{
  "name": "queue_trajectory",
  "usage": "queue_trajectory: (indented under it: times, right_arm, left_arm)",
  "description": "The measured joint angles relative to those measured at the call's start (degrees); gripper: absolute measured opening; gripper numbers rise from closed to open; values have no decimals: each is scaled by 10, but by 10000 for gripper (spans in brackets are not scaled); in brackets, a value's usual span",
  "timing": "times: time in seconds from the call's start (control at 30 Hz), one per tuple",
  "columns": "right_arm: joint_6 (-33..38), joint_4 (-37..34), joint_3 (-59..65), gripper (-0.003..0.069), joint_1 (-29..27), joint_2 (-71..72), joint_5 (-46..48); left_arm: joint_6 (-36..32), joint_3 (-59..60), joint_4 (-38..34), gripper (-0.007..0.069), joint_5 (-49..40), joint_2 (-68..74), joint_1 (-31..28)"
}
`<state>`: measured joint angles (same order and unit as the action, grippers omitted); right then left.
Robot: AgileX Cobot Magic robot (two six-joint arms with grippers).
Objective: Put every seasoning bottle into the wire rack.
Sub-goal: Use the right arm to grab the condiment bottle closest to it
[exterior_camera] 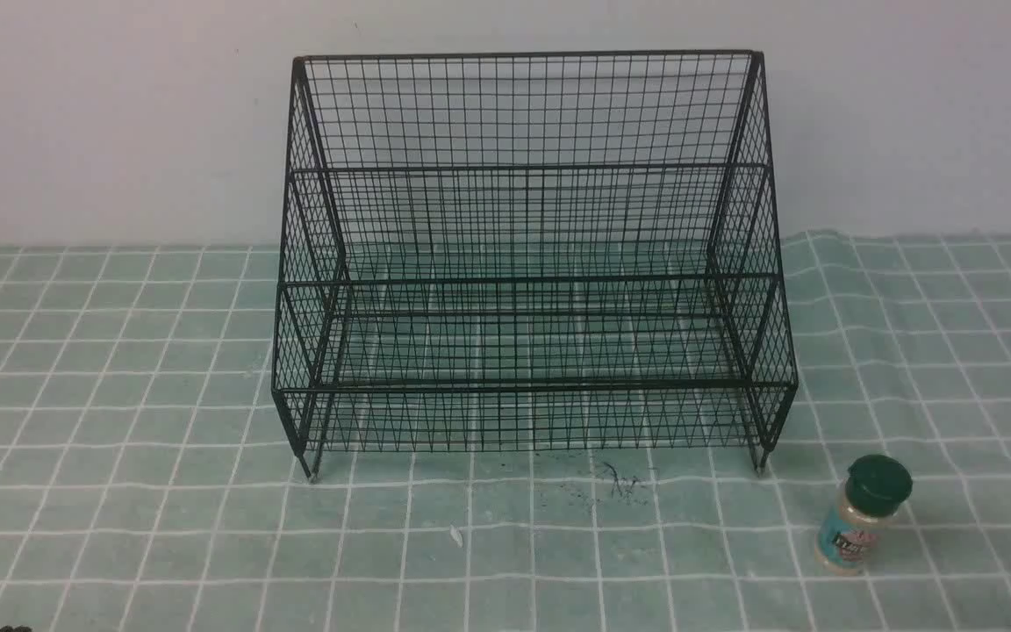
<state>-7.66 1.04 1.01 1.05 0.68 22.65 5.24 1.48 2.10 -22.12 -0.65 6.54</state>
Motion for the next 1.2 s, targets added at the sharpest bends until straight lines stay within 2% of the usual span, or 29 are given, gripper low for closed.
queue_trajectory:
  times: [0.77, 0.83, 1.03, 1.2]
  right_arm:
    - [0, 0, 0, -15, 0, 0, 0]
    - [-15, -26, 1, -15, 0, 0, -10]
    - [-80, -201, 6, -15, 0, 0, -83]
    - [-82, -251, 6, -15, 0, 0, -150]
  left_arm:
    - [0, 0, 0, -6, 0, 0, 0]
    - [0, 0, 0, -6, 0, 0, 0]
    - [0, 0, 0, -6, 0, 0, 0]
    - [0, 0, 0, -6, 0, 0, 0]
